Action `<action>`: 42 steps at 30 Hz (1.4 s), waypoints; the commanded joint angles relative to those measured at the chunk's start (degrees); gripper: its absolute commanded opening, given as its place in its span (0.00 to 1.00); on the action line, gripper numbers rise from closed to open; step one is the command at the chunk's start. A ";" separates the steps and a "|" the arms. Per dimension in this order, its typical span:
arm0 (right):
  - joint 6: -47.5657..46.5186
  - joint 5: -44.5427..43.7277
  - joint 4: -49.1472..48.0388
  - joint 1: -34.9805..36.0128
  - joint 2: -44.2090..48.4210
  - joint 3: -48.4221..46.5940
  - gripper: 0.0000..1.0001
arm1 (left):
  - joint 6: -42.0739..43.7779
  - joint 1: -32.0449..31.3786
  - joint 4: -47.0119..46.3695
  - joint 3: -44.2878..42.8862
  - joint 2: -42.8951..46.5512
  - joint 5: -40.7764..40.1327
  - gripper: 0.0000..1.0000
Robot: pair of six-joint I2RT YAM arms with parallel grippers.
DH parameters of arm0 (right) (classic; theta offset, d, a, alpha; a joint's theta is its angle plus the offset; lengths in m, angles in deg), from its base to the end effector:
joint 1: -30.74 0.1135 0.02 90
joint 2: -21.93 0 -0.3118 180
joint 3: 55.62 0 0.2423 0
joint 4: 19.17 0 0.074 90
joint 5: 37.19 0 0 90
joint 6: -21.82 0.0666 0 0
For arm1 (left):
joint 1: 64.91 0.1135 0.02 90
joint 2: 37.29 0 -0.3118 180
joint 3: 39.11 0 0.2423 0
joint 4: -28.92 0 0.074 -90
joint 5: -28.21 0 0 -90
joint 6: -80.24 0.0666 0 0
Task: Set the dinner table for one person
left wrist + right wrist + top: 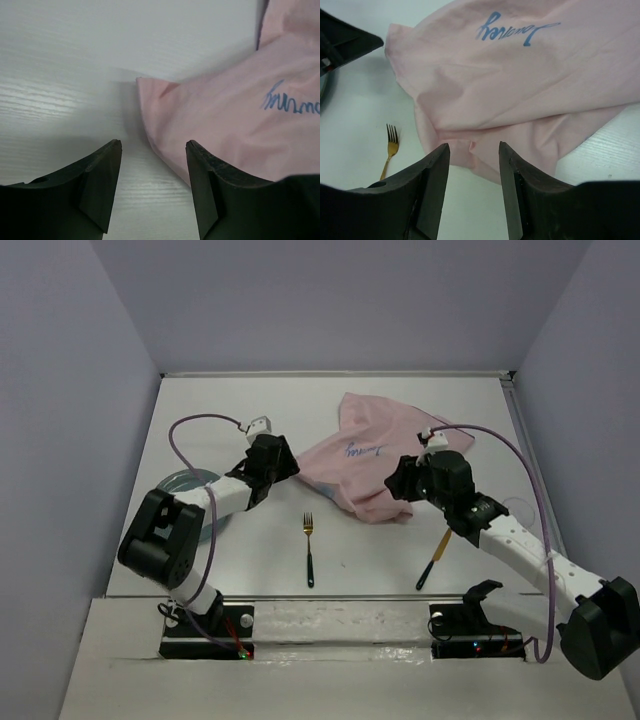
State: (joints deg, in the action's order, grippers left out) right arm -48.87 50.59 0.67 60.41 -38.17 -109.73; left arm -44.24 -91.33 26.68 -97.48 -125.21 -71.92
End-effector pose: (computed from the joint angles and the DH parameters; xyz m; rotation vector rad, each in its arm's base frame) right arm 0.2029 0.1126 0.2973 -0.1609 2.0514 0.4984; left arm 0.3128 -0.1423 0.2416 -0.2571 2.0580 -0.4810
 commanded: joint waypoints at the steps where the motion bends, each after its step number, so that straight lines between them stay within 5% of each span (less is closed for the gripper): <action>1: 2.22 4.15 -1.19 -0.05 2.26 2.67 0.50 | -1.73 1.19 -5.83 -4.22 -4.96 -5.16 0.64; 5: 2.57 5.03 -1.02 -0.05 3.76 4.43 0.50 | -1.55 1.98 -7.84 -6.59 -9.28 -5.78 0.65; 9: 2.92 4.33 -1.37 -0.05 3.58 5.49 0.50 | -2.52 2.86 -8.12 -8.35 -13.76 -3.05 0.52; 11: 4.15 0.93 -1.28 -0.05 3.06 6.28 0.50 | -3.22 3.12 -9.08 -8.53 -15.17 -2.79 0.41; 13: 5.46 -2.86 -0.41 -0.75 1.49 6.37 0.64 | -3.40 3.47 -9.96 -8.88 -15.96 -2.79 0.32; 16: 7.58 -3.50 1.71 -3.91 -1.59 5.67 0.70 | -3.05 3.65 -11.89 -8.18 -15.27 -3.58 0.15; 17: 7.93 -2.80 1.36 -6.27 -3.34 5.84 0.70 | -2.88 3.74 -12.77 -7.74 -14.13 -3.84 0.00; 25: 9.60 -2.53 -2.50 -10.59 -14.68 1.63 0.70 | -1.12 3.83 -17.43 -2.29 -1.48 -4.55 0.00; 34: 11.36 -4.99 -4.79 -12.44 -28.31 -5.57 0.55 | -2.35 3.74 -21.21 2.28 4.68 -2.09 0.00; 38: 10.05 -5.95 -7.43 -12.44 -31.66 -8.65 0.20 | -2.17 3.74 -22.09 2.11 6.00 -1.82 0.00; 39: 9.52 -6.13 -7.52 -12.44 -33.05 -9.70 0.02 | -2.17 3.83 -22.09 1.32 6.09 -2.00 0.00; 42: 7.77 -8.05 -7.52 -12.97 -32.72 -12.70 0.00 | -2.35 4.61 -22.01 -0.78 6.00 -0.86 0.00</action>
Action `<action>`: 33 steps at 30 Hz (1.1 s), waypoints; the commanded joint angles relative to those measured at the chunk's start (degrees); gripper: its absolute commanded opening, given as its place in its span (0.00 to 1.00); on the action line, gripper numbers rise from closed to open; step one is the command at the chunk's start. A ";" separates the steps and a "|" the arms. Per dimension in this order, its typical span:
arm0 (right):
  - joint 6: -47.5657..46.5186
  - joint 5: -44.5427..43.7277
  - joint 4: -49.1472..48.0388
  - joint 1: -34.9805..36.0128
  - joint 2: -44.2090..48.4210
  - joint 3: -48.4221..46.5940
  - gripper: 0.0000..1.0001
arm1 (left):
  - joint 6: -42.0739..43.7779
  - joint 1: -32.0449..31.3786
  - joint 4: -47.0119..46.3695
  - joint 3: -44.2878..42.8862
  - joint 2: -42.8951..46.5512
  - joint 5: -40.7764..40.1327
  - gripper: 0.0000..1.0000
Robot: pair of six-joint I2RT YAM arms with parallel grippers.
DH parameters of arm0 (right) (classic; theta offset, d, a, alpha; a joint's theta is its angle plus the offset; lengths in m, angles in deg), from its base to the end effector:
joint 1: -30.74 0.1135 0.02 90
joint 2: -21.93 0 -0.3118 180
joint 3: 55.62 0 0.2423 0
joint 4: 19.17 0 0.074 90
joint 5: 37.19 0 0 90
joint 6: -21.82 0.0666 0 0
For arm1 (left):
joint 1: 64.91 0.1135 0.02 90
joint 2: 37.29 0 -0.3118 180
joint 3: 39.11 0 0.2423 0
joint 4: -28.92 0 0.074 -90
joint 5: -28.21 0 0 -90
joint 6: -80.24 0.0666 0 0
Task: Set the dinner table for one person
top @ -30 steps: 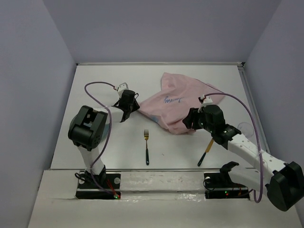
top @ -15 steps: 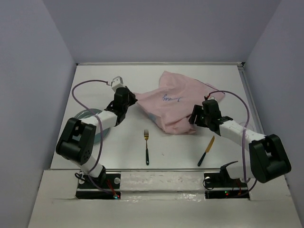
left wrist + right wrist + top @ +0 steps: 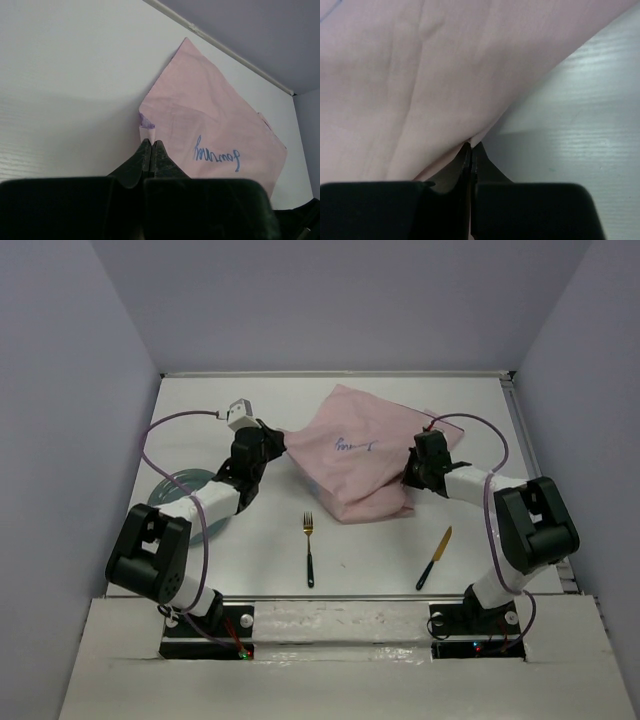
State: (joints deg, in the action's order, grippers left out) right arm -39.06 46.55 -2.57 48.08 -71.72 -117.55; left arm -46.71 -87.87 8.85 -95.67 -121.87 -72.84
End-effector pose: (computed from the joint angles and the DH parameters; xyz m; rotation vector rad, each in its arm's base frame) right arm 0.3259 0.0942 0.1926 0.2986 2.4033 0.2419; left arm 0.3203 -0.1218 0.2908 -0.3571 1.7084 -0.6098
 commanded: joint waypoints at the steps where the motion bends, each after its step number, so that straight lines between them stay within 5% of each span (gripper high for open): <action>1: -3.53 -5.50 -4.20 -0.64 3.01 -6.27 0.00 | -0.23 1.95 -4.17 -3.91 2.92 0.93 0.00; 10: -16.46 -13.40 14.25 -0.64 6.72 -28.67 0.00 | -4.88 8.10 -3.82 -9.82 7.23 8.40 0.00; 17: -18.41 -15.54 16.55 -0.64 5.67 -28.97 0.03 | -6.20 10.13 -3.82 -2.45 11.27 7.62 0.00; 21: -15.25 -8.89 15.41 -0.64 5.31 -24.75 0.75 | -10.15 10.13 -6.98 7.73 13.20 7.36 0.00; 22: -14.45 -7.20 14.62 -0.64 6.19 -23.26 0.77 | -10.42 10.13 -7.33 9.07 13.64 7.01 0.00; 33: -2.32 1.34 7.67 -0.64 21.22 2.05 0.67 | -11.30 10.22 -8.56 18.04 23.31 6.30 0.00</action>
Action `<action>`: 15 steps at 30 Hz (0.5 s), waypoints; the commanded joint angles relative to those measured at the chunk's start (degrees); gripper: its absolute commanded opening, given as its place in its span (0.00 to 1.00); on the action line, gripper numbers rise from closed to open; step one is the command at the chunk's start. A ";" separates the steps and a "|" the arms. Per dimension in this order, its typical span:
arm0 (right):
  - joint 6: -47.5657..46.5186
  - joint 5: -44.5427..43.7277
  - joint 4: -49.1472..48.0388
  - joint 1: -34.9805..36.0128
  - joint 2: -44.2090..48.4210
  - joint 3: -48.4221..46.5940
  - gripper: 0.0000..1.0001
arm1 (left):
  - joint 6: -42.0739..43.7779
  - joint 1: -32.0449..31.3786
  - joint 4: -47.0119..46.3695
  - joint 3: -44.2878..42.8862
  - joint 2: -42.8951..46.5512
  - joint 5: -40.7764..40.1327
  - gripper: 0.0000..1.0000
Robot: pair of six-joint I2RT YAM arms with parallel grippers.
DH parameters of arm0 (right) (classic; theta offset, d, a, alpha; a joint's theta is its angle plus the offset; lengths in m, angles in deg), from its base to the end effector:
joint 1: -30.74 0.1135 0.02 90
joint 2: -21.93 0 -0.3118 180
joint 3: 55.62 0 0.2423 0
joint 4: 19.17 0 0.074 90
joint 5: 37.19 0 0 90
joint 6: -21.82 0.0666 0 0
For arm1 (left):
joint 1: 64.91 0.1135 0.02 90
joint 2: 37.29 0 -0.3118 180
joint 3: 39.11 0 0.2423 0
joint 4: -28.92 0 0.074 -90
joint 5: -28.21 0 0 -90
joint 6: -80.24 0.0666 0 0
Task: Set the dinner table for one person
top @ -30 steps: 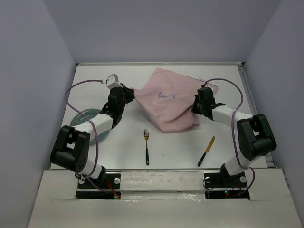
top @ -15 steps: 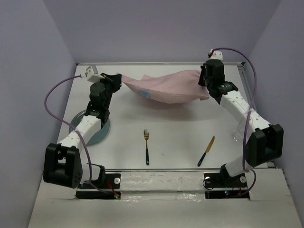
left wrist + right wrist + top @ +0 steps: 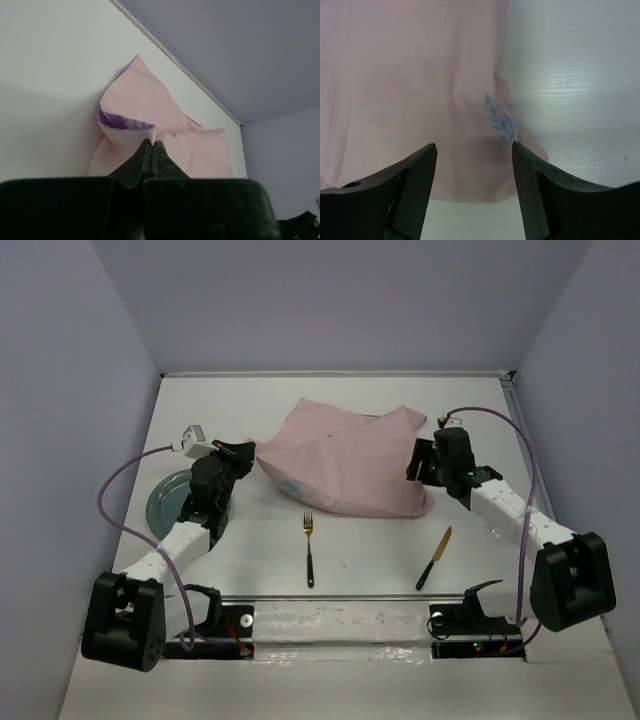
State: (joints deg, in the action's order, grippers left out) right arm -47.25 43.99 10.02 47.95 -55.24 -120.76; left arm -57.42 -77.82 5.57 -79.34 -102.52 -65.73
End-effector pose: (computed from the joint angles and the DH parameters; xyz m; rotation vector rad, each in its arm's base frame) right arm 0.2828 0.0769 0.2749 0.1540 2.2806 0.1719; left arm 0.2441 -0.0512 0.2902 -0.5461 1.5604 -0.7605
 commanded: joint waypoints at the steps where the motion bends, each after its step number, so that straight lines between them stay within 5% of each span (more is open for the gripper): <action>1: 6.23 2.51 -4.83 -0.51 5.61 6.67 0.65 | -0.94 0.16 -5.37 2.07 4.58 -0.71 0.00; 8: 11.05 -2.08 -0.61 -0.51 12.03 15.02 0.44 | -1.82 0.16 -5.90 4.00 8.54 0.69 0.00; 15: 20.28 -3.23 -5.08 -0.51 10.46 19.52 0.45 | -3.22 0.07 -9.23 5.32 7.93 0.87 0.00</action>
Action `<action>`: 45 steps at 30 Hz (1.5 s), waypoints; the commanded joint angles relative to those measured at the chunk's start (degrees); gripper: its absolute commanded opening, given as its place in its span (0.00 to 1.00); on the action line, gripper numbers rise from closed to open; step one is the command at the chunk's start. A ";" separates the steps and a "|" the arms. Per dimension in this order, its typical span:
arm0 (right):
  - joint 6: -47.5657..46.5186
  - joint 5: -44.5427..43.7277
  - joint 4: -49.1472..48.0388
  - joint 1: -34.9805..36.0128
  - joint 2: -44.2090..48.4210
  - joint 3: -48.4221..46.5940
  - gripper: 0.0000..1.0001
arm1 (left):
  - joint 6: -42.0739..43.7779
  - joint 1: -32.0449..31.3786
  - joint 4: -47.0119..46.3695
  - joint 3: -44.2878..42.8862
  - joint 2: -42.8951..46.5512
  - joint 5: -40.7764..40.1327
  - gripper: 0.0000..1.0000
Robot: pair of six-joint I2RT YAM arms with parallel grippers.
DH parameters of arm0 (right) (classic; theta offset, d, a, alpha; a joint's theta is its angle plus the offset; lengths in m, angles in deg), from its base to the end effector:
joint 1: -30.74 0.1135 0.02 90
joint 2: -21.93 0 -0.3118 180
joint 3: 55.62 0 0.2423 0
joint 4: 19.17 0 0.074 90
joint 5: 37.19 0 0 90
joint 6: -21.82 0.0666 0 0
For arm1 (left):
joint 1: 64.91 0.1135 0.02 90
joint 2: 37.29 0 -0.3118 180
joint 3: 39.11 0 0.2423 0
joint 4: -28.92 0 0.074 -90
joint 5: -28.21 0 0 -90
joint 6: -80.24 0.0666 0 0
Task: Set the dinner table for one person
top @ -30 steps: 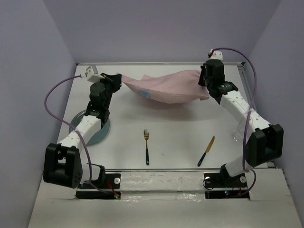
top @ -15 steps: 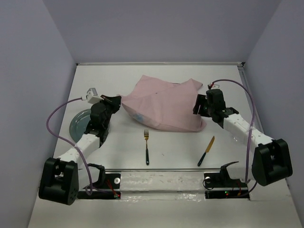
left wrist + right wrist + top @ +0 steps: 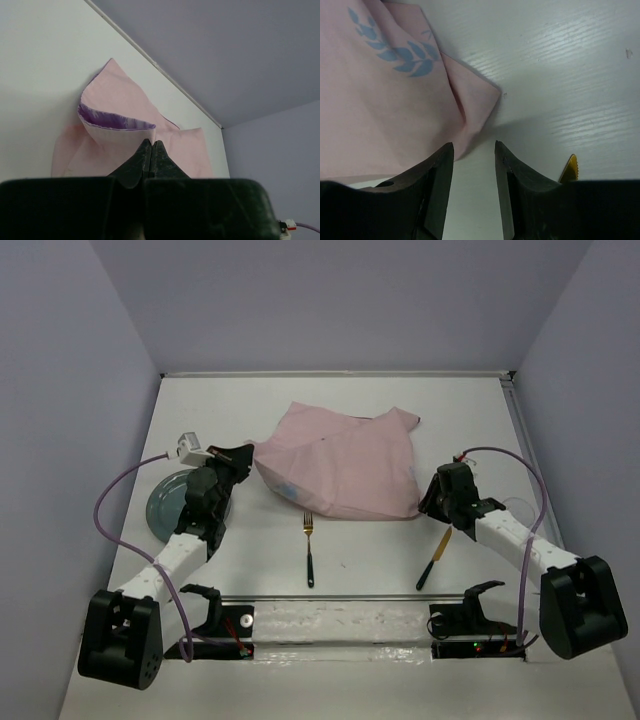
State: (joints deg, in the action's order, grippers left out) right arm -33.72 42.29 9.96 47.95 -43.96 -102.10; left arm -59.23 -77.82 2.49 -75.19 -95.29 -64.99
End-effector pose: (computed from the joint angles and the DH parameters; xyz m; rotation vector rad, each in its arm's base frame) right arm 0.2075 0.0516 0.2130 0.4439 2.3673 0.1975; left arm 0.2149 -0.0454 0.2985 -0.5303 1.4561 -0.8309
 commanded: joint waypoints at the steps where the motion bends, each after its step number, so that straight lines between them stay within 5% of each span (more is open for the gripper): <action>1: 8.50 -0.73 -6.07 -1.12 -1.87 0.68 0.44 | -1.85 0.07 -6.68 1.26 0.34 0.21 0.00; 30: 21.70 -5.47 -18.82 -2.71 -8.73 6.74 0.43 | -3.00 0.07 -8.62 2.49 0.60 1.36 0.00; 36: 20.39 -5.82 -20.15 -2.71 -7.33 6.30 0.03 | -3.17 0.07 -8.62 1.70 0.60 1.62 0.00; 45: -1.56 -13.46 -8.83 -2.71 11.38 -13.36 0.00 | -0.11 -0.01 -4.85 -12.00 3.59 -2.23 0.00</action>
State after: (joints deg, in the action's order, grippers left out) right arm -22.34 35.73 -1.78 45.63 -39.11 -102.32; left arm -62.32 -77.86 0.87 -77.77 -95.29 -63.87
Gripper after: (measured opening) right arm 0.020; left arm 0.014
